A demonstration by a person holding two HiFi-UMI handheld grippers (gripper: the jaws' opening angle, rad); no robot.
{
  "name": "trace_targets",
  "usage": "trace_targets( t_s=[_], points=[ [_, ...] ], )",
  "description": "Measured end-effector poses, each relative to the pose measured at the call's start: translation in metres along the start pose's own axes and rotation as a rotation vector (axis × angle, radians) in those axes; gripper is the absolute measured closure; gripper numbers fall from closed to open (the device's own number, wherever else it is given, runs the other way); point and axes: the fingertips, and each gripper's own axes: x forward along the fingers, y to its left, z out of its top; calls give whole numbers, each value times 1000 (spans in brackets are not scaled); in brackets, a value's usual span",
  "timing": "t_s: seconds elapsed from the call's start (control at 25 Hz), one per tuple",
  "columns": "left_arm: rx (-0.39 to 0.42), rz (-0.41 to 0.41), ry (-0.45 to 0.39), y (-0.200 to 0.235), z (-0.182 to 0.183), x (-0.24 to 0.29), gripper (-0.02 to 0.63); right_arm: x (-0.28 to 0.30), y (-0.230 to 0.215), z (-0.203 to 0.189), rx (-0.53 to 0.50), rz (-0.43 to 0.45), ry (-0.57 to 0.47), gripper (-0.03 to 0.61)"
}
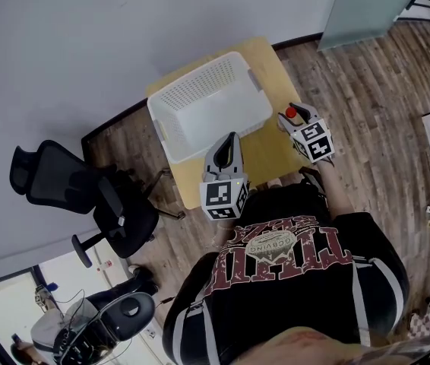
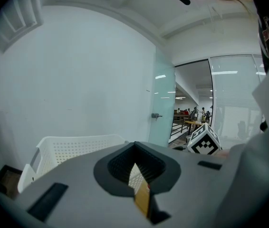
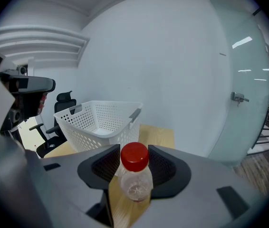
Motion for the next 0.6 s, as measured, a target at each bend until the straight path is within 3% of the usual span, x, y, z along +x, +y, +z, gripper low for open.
trace_targets(
  t_s=[0.6],
  points=[
    [3, 1, -6, -8, 0, 1, 586, -19, -1, 19, -2, 1, -57, 377]
  ],
)
